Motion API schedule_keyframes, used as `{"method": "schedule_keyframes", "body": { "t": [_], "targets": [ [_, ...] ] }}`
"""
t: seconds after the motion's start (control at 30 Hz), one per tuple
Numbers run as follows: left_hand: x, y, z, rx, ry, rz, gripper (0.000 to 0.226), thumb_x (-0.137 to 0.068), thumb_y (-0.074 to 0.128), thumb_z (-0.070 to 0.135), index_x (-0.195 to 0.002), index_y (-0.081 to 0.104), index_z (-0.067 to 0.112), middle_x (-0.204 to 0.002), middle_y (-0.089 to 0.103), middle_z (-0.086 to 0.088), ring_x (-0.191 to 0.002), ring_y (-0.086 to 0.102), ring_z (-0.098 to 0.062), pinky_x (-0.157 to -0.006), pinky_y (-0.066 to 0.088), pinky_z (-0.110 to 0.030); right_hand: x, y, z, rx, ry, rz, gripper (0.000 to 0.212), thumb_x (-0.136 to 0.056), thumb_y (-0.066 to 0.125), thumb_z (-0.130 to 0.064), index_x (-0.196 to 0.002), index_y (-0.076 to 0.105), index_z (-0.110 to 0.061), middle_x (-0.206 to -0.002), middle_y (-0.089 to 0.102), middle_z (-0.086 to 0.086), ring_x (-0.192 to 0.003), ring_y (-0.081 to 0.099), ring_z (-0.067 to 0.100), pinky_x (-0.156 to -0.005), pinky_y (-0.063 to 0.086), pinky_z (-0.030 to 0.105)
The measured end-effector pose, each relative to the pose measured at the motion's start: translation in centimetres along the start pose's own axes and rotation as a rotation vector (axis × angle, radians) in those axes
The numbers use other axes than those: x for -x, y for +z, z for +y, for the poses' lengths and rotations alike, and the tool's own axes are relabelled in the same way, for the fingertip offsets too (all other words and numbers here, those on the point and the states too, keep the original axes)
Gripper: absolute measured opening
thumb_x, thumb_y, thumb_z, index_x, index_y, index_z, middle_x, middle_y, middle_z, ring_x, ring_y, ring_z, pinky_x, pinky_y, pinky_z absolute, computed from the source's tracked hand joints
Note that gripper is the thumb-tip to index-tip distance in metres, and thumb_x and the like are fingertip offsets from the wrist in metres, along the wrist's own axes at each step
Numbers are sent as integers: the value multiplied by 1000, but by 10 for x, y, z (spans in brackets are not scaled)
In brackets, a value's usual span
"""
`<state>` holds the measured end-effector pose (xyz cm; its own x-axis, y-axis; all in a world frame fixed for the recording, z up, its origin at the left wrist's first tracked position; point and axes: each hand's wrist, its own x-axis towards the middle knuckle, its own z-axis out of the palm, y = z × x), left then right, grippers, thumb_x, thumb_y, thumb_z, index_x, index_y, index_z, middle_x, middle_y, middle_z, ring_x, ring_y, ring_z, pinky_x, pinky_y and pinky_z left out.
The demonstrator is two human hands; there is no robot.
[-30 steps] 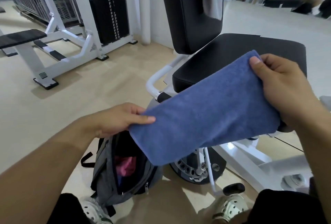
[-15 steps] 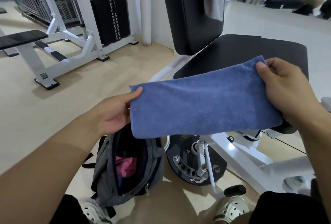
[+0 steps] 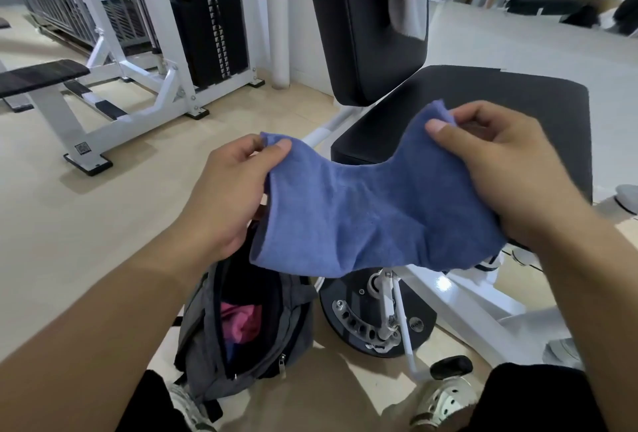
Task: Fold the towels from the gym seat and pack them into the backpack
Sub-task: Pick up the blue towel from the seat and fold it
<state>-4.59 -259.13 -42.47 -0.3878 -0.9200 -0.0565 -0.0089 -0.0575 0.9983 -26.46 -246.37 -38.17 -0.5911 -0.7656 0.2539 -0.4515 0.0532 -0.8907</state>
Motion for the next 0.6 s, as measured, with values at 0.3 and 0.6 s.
{"method": "schedule_keyframes", "body": {
  "t": [0.3, 0.6],
  "targets": [
    [18, 35, 11, 88, 74, -85, 14, -100, 61, 22, -99, 66, 8, -70, 68, -4, -53, 63, -14, -44, 48, -26, 17, 58, -9, -11, -71, -161, 13, -93, 70, -32, -88, 66, -21, -71, 70, 9, -58, 55, 8, -59, 48, 29],
    [23, 39, 16, 127, 49, -136, 28, -101, 58, 29, -107, 64, 1, -76, 68, -10, -55, 63, -17, -44, 50, -26, 29, 61, -16, -4, -128, -124, 9, -95, 68, -35, -93, 63, -28, -66, 64, -2, -58, 60, 11, -54, 50, 23]
  ]
}}
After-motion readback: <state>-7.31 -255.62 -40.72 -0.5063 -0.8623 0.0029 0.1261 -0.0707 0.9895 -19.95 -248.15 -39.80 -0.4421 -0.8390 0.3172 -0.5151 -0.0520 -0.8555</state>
